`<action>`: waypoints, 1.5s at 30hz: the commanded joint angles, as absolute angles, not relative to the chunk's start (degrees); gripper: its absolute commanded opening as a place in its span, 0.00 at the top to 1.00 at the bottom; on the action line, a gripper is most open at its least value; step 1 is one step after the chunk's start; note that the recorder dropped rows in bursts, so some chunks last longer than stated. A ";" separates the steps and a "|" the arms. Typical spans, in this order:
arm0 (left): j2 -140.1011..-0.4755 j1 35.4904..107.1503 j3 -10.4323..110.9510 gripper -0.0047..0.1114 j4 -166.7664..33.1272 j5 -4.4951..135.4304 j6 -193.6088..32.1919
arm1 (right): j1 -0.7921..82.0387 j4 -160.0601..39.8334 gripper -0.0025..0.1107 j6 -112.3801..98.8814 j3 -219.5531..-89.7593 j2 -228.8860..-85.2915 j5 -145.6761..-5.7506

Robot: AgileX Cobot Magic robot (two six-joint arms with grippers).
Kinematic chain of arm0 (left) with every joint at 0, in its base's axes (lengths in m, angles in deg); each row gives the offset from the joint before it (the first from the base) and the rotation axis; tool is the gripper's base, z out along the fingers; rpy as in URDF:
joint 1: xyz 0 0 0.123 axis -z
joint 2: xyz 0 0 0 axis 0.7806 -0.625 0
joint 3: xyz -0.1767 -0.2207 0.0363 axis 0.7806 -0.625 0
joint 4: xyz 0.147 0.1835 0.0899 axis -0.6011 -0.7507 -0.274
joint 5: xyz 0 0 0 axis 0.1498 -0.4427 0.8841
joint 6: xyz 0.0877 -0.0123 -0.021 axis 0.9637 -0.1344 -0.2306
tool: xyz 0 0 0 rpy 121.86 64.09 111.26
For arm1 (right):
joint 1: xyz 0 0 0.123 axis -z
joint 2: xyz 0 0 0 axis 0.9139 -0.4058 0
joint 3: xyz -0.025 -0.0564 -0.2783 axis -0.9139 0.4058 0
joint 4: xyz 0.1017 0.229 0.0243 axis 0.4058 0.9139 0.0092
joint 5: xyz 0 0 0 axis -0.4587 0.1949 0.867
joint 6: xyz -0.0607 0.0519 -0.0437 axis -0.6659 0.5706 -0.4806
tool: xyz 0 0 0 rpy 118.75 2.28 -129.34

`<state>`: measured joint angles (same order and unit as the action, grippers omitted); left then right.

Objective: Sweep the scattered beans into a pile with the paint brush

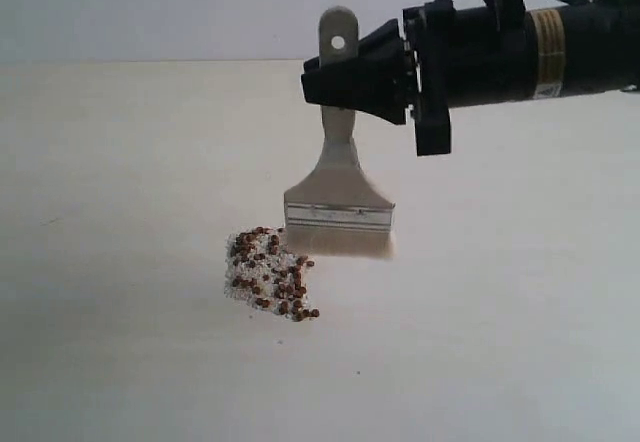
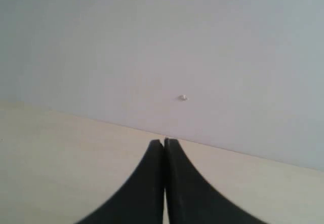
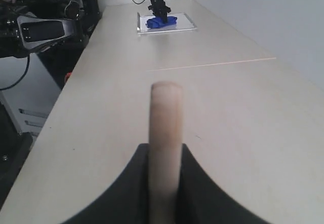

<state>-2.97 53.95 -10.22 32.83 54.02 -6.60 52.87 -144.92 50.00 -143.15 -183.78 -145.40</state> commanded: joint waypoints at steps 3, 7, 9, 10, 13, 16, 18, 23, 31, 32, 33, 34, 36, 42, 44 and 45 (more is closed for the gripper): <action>-2.56 54.22 -10.43 0.96 33.13 53.79 -6.56 | 53.18 -133.03 0.98 37.64 -125.44 -177.82 -145.68; -2.56 54.22 -10.43 0.96 33.13 53.79 -6.56 | 53.18 -130.04 0.98 34.20 -118.67 -172.79 -145.68; -2.56 54.22 -10.43 0.96 33.13 53.79 -6.56 | 53.18 -129.07 0.98 34.20 -117.73 -170.91 -145.68; -2.56 54.22 -10.43 0.96 33.13 53.79 -6.56 | 53.18 -130.11 0.98 34.66 -117.61 -169.92 -145.68; -2.56 54.22 -10.43 0.96 33.13 53.79 -6.56 | 53.18 -132.69 0.98 35.93 -117.61 -169.39 -145.68; -2.56 54.22 -10.43 0.96 33.13 53.79 -6.56 | 53.18 -134.13 0.98 35.92 -117.61 -169.39 -145.68; -2.56 54.22 -10.43 0.96 33.13 53.79 -6.56 | 53.18 -134.13 0.98 35.92 -117.61 -169.39 -145.68; -2.56 54.22 -10.43 0.96 33.13 53.79 -6.56 | 53.18 -131.59 0.98 34.97 -117.61 -169.39 -145.68; -2.56 54.22 -10.43 0.96 33.13 53.79 -6.56 | 53.18 -128.90 0.98 34.69 -117.61 -169.29 -145.68; -2.56 54.22 -10.43 0.96 33.13 53.79 -6.56 | 53.18 -127.60 0.98 32.82 -117.61 -169.29 -145.68; -2.56 54.22 -10.43 0.96 33.13 53.79 -6.56 | 53.18 -125.72 0.98 31.93 -117.61 -169.29 -145.43; -2.56 54.22 -10.43 0.96 33.13 53.79 -6.56 | 53.18 -123.89 0.98 31.73 -117.72 -169.29 -144.39; -2.56 54.22 -10.43 0.96 33.13 53.79 -6.56 | 53.18 -121.72 0.98 31.60 -118.27 -169.29 -144.18; -2.56 54.22 -10.43 0.96 33.13 53.79 -6.56 | 53.18 -130.13 0.98 32.08 -124.67 -169.58 -143.14; -2.56 54.22 -10.43 0.96 33.13 53.79 -6.56 | 53.18 -136.43 0.98 34.15 -127.93 -170.76 -144.41; -2.56 54.22 -10.43 0.96 33.13 53.79 -6.56 | 53.18 -139.59 0.98 35.82 -129.73 -171.75 -145.68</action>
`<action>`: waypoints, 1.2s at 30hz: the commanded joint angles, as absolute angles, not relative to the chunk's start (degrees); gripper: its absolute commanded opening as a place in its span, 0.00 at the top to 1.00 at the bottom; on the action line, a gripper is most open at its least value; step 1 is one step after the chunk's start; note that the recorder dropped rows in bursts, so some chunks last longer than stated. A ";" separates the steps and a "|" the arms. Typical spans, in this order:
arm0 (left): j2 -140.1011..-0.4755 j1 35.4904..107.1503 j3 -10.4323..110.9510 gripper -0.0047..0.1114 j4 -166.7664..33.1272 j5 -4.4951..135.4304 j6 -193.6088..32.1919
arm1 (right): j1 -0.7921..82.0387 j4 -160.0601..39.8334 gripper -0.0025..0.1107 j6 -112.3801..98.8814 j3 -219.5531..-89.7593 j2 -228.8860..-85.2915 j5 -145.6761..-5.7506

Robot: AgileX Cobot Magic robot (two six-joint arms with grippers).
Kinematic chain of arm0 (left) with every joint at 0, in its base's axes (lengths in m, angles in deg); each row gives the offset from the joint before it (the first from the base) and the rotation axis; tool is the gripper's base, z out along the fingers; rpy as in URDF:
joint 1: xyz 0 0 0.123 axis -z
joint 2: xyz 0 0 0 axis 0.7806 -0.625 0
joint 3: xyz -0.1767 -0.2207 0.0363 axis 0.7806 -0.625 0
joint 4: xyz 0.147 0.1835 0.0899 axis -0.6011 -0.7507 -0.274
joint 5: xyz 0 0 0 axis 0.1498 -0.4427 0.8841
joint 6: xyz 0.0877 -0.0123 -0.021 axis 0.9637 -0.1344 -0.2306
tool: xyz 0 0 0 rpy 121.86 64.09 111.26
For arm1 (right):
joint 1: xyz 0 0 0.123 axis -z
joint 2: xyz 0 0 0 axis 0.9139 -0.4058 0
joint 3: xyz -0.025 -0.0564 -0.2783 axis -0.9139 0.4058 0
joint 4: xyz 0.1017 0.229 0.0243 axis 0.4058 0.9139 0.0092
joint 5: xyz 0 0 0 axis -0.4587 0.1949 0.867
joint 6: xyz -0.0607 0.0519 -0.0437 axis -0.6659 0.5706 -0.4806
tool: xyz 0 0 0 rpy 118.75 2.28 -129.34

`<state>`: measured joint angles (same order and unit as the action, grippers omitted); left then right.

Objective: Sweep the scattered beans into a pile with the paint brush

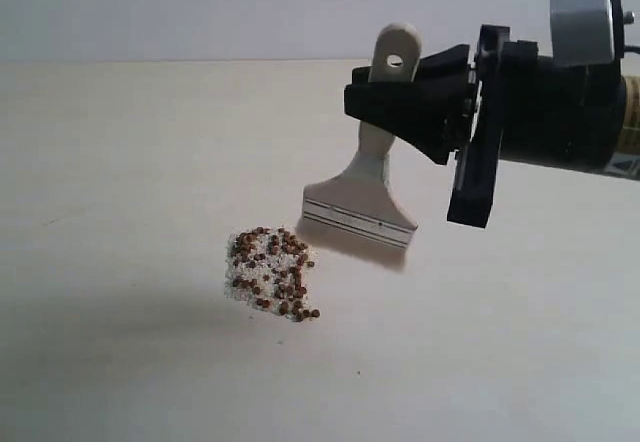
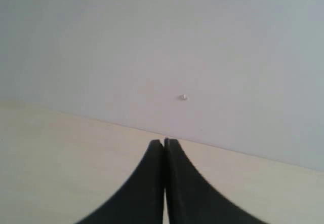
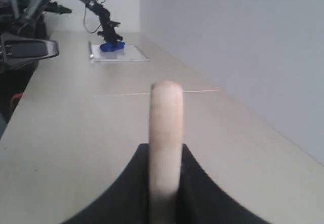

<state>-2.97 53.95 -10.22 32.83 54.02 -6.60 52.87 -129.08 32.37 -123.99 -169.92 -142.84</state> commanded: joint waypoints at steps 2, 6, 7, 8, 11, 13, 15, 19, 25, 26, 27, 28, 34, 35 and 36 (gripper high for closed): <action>-2.56 54.22 -10.43 0.96 33.13 53.79 -6.56 | 53.18 -144.78 0.98 38.36 -132.84 -174.33 -145.68; -2.56 54.22 -10.43 0.96 33.13 53.79 -6.56 | 53.18 -152.74 0.98 43.79 -137.62 -179.39 -145.68; -2.56 54.22 -10.43 0.96 33.13 53.79 -6.56 | 53.18 -153.36 0.98 44.59 -138.24 -180.84 -145.68; -2.56 54.22 -10.43 0.96 33.13 53.79 -6.56 | 53.18 -153.61 0.98 45.12 -138.70 -182.29 -145.68; -2.56 54.22 -10.43 0.96 33.13 53.79 -6.56 | 53.18 -153.92 0.98 45.02 -138.86 -186.08 -145.68; -2.56 54.22 -10.43 0.96 33.13 53.79 -6.56 | 52.85 -154.52 0.98 44.57 -138.86 -188.31 -145.68; -2.56 54.22 -10.43 0.96 33.13 53.79 -6.56 | 52.71 -155.39 0.98 43.96 -138.86 -189.94 -145.68; -2.56 54.22 -10.43 0.96 33.13 53.79 -6.56 | 52.71 -156.50 0.98 43.96 -138.86 -191.38 -145.68; -2.56 54.22 -10.43 0.96 33.13 53.79 -6.56 | 52.71 -156.66 0.98 44.30 -139.84 -190.62 -145.68; -2.56 54.22 -10.43 0.96 33.13 53.79 -6.56 | 52.71 -156.66 0.98 45.36 -140.21 -190.24 -145.68; -2.56 54.22 -10.43 0.96 33.13 53.79 -6.56 | 52.71 -157.15 0.98 45.98 -140.72 -189.99 -145.68; -2.56 54.22 -10.43 0.96 33.13 53.79 -6.56 | 52.71 -157.71 0.98 46.42 -141.04 -189.67 -145.68; -2.56 54.22 -10.43 0.96 33.13 53.79 -6.56 | 51.98 -159.71 0.98 49.19 -142.39 -188.26 -145.68; -2.56 54.22 -10.43 0.96 33.13 53.79 -6.56 | 51.50 -159.80 0.98 49.69 -142.72 -188.26 -145.68; -2.56 54.22 -10.43 0.96 33.13 53.79 -6.56 | 50.63 -159.80 0.98 50.22 -142.95 -188.26 -145.68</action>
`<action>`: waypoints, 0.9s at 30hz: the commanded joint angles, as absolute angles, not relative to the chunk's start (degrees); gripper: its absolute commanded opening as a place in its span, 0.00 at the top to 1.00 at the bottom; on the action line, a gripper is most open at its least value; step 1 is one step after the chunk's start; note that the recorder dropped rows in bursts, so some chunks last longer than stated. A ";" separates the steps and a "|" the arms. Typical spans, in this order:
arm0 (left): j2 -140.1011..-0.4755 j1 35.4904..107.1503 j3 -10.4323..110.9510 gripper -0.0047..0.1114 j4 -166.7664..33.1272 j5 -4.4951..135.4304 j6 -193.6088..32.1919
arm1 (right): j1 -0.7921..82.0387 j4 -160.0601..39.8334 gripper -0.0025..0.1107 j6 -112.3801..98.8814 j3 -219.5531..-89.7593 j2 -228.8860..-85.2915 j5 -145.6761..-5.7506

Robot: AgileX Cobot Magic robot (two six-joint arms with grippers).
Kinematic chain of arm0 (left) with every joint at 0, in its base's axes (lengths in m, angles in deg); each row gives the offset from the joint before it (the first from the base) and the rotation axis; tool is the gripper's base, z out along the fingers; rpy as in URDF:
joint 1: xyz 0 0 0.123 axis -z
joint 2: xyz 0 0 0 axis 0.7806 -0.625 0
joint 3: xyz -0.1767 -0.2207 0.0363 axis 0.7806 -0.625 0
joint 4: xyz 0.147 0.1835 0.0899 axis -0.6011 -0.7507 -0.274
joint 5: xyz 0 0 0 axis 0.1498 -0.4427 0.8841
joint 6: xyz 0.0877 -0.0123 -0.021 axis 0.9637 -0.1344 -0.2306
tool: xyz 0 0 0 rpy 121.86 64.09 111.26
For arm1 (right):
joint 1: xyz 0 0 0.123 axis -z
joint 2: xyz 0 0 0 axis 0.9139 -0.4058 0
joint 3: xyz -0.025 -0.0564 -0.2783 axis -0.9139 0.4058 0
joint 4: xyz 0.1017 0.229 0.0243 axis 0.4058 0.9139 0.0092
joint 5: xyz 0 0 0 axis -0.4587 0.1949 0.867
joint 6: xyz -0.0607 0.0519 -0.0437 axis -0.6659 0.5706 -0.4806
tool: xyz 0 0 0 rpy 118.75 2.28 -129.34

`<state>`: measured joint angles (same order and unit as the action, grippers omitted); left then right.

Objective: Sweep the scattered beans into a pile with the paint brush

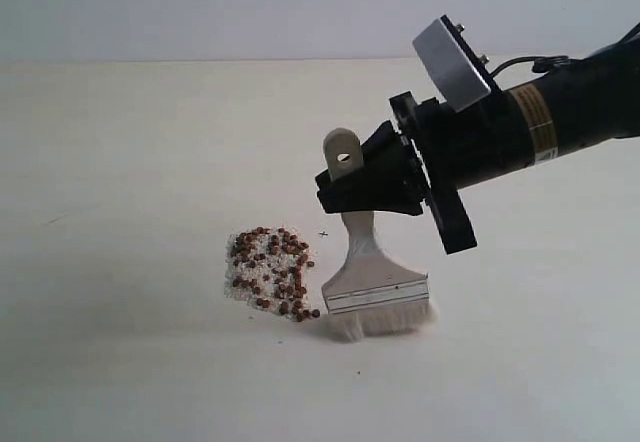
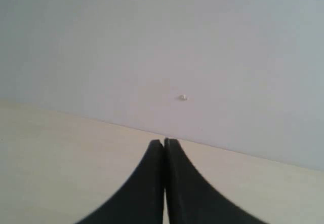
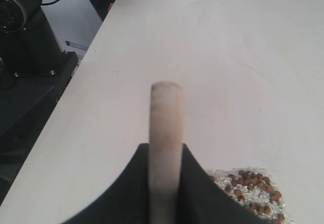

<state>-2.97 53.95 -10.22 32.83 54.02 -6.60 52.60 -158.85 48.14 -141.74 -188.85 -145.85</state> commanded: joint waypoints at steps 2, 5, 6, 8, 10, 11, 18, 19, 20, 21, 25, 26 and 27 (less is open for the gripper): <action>-2.56 54.22 -10.43 0.96 33.13 53.79 -6.56 | 48.76 -160.06 0.98 50.66 -143.61 -188.26 -145.68; -2.56 54.22 -10.43 0.96 33.13 53.79 -6.56 | 45.82 -160.06 0.98 50.95 -145.04 -188.26 -145.68; -2.56 54.22 -10.43 0.96 33.13 53.79 -6.56 | 44.96 -160.06 0.98 50.95 -145.58 -188.26 -145.68; -2.56 54.22 -10.43 0.96 33.13 53.79 -6.56 | 43.91 -160.06 0.98 51.04 -146.28 -188.26 -145.68; -2.56 54.22 -10.43 0.96 33.13 53.79 -6.56 | 43.47 -160.06 0.98 51.23 -146.86 -188.95 -145.68; -2.56 54.22 -10.43 0.96 33.13 53.79 -6.56 | 43.40 -160.06 0.98 51.23 -146.86 -189.38 -145.68; -2.56 54.22 -10.43 0.96 33.13 53.79 -6.56 | 43.40 -159.94 0.98 49.75 -146.86 -194.76 -145.68; -2.56 54.22 -10.43 0.96 33.13 53.79 -6.56 | 43.40 -159.83 0.98 49.31 -146.86 -195.39 -145.68; -2.56 54.22 -10.43 0.96 33.13 53.79 -6.56 | 43.40 -159.67 0.98 48.82 -146.86 -195.98 -145.68; -2.56 54.22 -10.43 0.96 33.13 53.79 -6.56 | 43.40 -159.14 0.98 48.28 -146.86 -196.33 -145.68; -2.56 54.22 -10.43 0.96 33.13 53.79 -6.56 | 43.40 -157.28 0.98 46.04 -146.86 -197.47 -145.68; -2.56 54.22 -10.43 0.96 33.13 53.79 -6.56 | 43.40 -156.87 0.98 45.49 -147.01 -197.45 -145.68; -2.56 54.22 -10.43 0.96 33.13 53.79 -6.56 | 43.40 -156.87 0.98 45.50 -147.47 -197.60 -145.68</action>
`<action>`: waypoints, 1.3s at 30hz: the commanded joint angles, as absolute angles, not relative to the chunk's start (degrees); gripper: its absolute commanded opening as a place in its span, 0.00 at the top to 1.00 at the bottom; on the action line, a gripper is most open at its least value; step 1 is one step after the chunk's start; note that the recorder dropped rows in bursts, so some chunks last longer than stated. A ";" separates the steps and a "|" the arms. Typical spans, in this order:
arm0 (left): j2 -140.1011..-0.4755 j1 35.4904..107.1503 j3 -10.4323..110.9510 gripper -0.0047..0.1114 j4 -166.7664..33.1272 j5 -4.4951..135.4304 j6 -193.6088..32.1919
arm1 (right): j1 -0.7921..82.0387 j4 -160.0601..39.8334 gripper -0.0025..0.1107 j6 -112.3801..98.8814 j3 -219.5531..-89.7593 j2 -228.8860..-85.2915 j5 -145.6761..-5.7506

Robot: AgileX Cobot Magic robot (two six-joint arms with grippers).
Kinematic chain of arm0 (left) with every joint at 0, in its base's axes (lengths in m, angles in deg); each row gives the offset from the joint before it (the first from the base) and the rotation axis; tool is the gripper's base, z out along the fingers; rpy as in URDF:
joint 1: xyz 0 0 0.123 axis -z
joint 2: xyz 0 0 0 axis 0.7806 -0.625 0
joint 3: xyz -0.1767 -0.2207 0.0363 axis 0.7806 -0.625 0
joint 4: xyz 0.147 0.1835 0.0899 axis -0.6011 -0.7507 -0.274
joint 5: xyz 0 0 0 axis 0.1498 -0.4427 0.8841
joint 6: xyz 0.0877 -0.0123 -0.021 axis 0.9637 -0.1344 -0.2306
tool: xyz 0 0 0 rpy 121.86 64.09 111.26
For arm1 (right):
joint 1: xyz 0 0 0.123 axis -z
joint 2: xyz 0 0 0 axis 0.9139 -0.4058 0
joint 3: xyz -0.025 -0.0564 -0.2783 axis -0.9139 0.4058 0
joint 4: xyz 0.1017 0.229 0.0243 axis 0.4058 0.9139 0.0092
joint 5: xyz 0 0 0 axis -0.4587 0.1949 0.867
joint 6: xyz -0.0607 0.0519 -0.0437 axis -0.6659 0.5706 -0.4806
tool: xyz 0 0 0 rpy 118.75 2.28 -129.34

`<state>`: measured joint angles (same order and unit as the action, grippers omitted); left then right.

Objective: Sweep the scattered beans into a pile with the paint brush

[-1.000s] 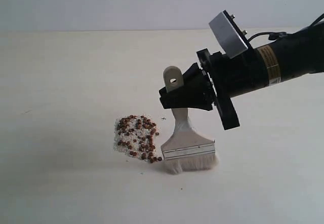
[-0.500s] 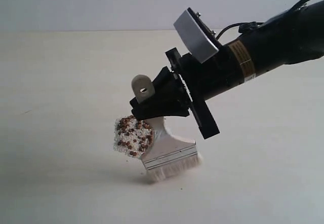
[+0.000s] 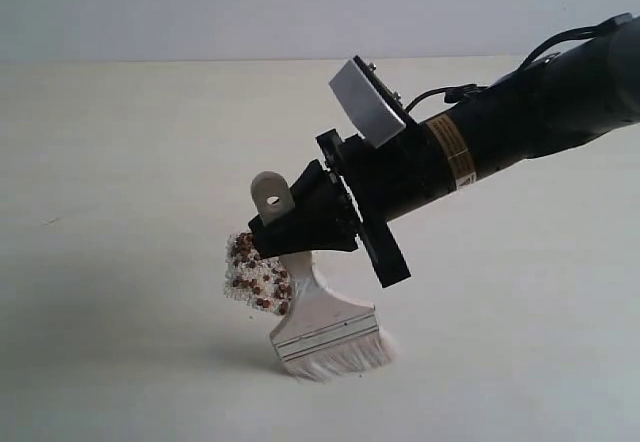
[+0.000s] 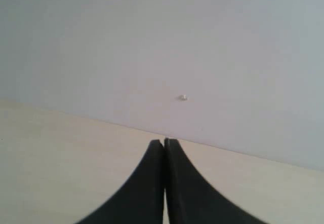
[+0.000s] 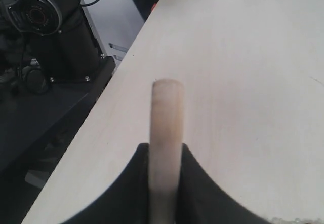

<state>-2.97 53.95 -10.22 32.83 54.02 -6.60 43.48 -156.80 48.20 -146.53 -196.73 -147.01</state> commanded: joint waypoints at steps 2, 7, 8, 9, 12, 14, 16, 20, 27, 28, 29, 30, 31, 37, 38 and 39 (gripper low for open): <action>-2.56 54.22 -10.43 0.96 33.13 53.79 -6.56 | 43.40 -156.87 0.98 45.63 -148.74 -197.96 -145.68; -2.56 54.22 -10.43 0.96 33.13 53.79 -6.56 | 43.40 -156.02 0.98 46.29 -151.60 -199.76 -145.68; -2.56 54.22 -10.43 0.96 33.13 53.79 -6.56 | 43.40 -156.02 0.98 46.29 -152.09 -200.06 -145.68; -2.56 54.22 -10.43 0.96 33.13 53.79 -6.56 | 43.40 -156.02 0.98 46.29 -152.47 -200.50 -145.68; -2.56 54.22 -10.43 0.96 33.13 53.79 -6.56 | 43.40 -156.14 0.98 46.29 -153.90 -201.41 -145.68; -2.56 54.22 -10.43 0.96 33.13 53.79 -6.56 | 43.40 -156.25 0.98 46.18 -154.87 -201.99 -145.68; -2.56 54.22 -10.43 0.96 33.13 53.79 -6.56 | 43.40 -156.25 0.98 46.18 -155.92 -202.41 -145.68; -2.56 54.22 -10.43 0.96 33.13 53.79 -6.56 | 43.40 -156.36 0.98 46.18 -157.79 -203.88 -145.68; -2.56 54.22 -10.43 0.96 33.13 53.79 -6.56 | 43.40 -156.07 0.98 45.81 -160.08 -206.20 -145.68; -2.56 54.22 -10.43 0.96 33.13 53.79 -6.56 | 43.40 -156.07 0.98 45.93 -160.19 -206.18 -145.68; -2.56 54.22 -10.43 0.96 33.13 53.79 -6.56 | 43.40 -156.07 0.98 45.93 -160.19 -206.18 -145.68; -2.56 54.22 -10.43 0.96 33.13 53.79 -6.56 | 43.40 -156.07 0.98 45.93 -160.19 -206.18 -145.68; -2.56 54.22 -10.43 0.96 33.13 53.79 -6.56 | 43.40 -156.07 0.98 46.30 -160.45 -206.18 -145.68; -2.56 54.22 -10.43 0.96 33.13 53.79 -6.56 | 43.40 -156.49 0.98 49.71 -160.84 -205.52 -145.68; -2.56 54.22 -10.43 0.96 33.13 53.79 -6.56 | 43.40 -156.53 0.98 49.87 -160.84 -205.25 -145.68; -2.56 54.22 -10.43 0.96 33.13 53.79 -6.56 | 43.40 -156.53 0.98 50.52 -160.84 -204.86 -145.68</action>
